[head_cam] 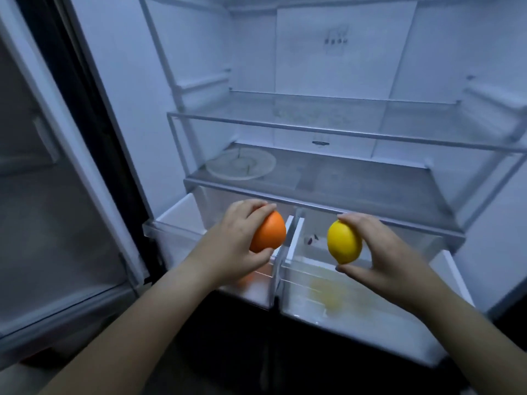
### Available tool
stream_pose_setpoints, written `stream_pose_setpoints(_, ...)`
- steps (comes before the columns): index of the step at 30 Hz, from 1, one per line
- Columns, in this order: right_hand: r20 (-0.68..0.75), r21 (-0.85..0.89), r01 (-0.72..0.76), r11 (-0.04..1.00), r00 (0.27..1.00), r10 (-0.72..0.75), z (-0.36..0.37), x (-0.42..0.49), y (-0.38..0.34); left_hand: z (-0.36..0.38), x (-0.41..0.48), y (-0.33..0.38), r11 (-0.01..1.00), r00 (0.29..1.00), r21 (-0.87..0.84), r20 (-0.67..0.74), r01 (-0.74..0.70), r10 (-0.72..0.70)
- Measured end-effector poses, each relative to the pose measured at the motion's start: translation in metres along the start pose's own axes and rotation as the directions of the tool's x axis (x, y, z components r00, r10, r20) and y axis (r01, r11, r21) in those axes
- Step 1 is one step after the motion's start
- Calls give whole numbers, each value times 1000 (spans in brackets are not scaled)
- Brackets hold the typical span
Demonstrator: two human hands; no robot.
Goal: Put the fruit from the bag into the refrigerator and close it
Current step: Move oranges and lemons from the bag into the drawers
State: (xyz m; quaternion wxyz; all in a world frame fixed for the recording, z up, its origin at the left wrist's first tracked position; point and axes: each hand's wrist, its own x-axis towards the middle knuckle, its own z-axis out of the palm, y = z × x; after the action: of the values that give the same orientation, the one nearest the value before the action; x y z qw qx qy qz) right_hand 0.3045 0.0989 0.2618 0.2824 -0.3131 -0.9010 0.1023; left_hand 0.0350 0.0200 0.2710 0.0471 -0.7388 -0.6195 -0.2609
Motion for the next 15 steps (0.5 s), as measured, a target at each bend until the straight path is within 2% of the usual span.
stream_pose_setpoints(6, 38, -5, -122, 992, 992, 123, 17, 30, 31, 26, 44, -62, 995, 991, -74, 119, -60, 69)
stream_pose_setpoints(15, 261, -51, -210, 976, 941, 216, 65, 64, 64, 68, 85, -144, 975, 934, -193, 315, -108, 166)
